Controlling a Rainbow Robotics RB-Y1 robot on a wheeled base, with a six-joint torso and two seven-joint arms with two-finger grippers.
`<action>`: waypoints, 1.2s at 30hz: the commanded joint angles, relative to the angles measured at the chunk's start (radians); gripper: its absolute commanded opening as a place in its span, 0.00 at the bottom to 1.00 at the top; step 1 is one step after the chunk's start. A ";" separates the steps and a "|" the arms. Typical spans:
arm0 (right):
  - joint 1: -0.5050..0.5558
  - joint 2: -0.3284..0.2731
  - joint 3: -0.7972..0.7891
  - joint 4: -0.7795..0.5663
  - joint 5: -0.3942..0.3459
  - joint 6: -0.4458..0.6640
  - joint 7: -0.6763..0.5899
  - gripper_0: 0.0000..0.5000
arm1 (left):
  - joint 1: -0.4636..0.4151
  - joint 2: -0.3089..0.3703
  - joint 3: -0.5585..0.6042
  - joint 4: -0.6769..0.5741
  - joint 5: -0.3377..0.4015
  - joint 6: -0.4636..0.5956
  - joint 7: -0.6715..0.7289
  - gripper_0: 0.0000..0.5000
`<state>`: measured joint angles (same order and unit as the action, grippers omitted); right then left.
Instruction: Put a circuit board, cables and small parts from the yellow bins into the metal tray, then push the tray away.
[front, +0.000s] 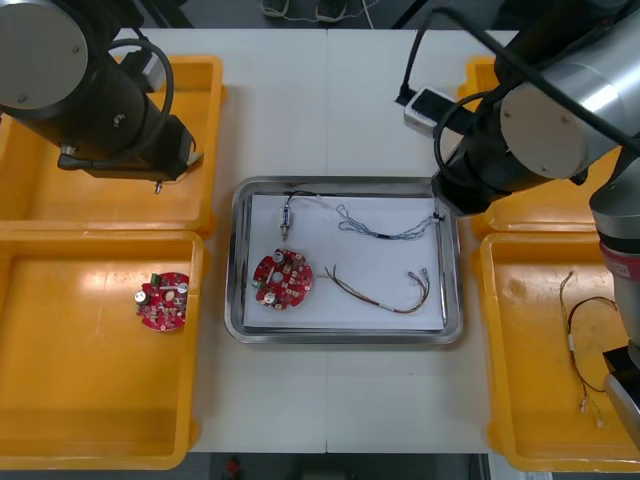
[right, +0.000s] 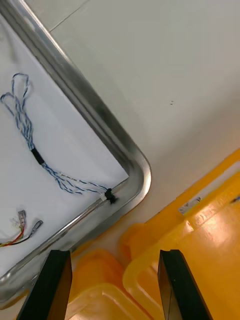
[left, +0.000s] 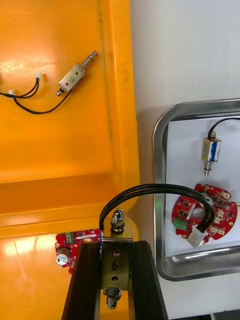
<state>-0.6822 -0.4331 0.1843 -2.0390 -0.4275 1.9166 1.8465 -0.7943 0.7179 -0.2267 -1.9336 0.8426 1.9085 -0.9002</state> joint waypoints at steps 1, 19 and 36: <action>0.047 -0.055 -0.068 -0.081 -0.033 0.003 -0.147 1.00 | -0.002 -0.048 0.030 -0.030 -0.013 -0.009 -0.048 0.01; 0.294 -0.187 -0.375 -0.216 -0.131 0.003 -0.352 1.00 | -0.082 -0.172 -0.056 0.030 -0.092 -0.006 0.015 0.01; 0.498 -0.194 -0.618 -0.236 -0.215 0.003 -0.382 1.00 | -0.140 -0.304 -0.230 0.153 -0.243 -0.111 0.107 0.01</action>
<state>-0.2181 -0.5941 -0.3992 -2.2440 -0.6343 1.9169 1.5015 -0.8846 0.4434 -0.3984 -1.7785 0.6288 1.8263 -0.8974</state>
